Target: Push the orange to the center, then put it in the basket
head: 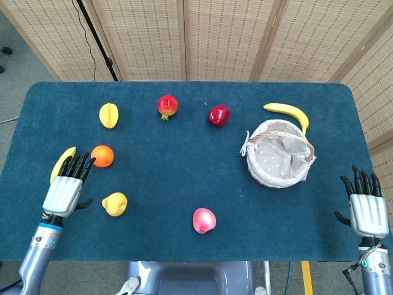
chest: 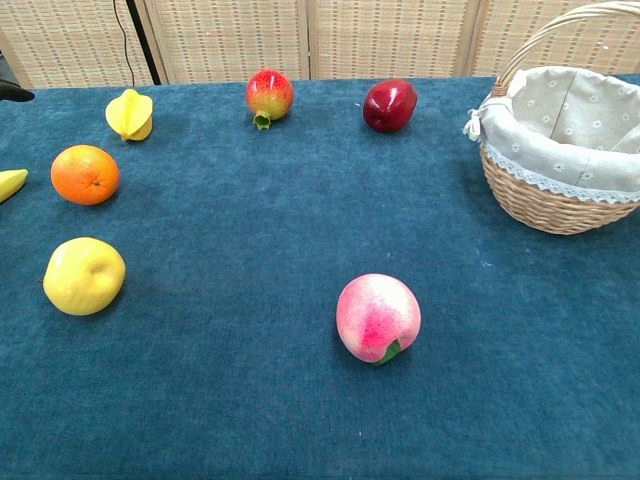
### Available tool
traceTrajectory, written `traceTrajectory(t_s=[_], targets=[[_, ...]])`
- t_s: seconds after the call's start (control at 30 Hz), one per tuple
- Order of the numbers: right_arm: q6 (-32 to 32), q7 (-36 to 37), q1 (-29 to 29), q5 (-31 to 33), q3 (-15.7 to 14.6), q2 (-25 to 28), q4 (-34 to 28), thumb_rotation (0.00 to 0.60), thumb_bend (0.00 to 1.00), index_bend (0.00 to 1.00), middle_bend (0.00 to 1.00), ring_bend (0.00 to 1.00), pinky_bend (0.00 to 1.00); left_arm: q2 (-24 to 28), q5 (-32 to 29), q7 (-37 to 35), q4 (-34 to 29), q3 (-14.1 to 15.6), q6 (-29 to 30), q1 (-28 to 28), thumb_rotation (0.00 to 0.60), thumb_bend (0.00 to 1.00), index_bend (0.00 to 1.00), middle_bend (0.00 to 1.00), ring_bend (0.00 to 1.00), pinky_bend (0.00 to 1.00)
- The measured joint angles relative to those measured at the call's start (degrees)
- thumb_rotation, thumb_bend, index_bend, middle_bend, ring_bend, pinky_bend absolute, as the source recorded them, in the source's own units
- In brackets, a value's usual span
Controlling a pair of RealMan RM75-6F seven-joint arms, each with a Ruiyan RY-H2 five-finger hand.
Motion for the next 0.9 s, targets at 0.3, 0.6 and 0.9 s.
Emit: traceTrajectory(t_s=[0.3,0.6,0.9], targets=[[0.03,0.06,-0.27,0.09,-0.18,0.1,-0.13,0.6,0.0,0.19,0.01,0.01,0.01,-0.16,-0.4,-0.65,0.32,-0.02,-0.09,0.13,0.6,0.0,0.0,0.0,0.0,0.0],[0.02,0.69,-0.48,0.5,0.02,0.04,-0.08,0.6,0.0,0.19,0.01,0.01,0.01,0.7,-1.51,-0.5,-0.26,-0.98,-0.23,-0.15,0.6,0.0,0.0,0.0,0.0,0.0],[-0.27,0.45,-0.26,0.22,-0.02,0.32,-0.28,0.6,0.0,0.19,0.01,0.01,0.01,0.31,-3.53,-1.3,1.56,-1.75,-0.91,-0.3,0.6,0.0,0.0,0.0,0.0,0.0]])
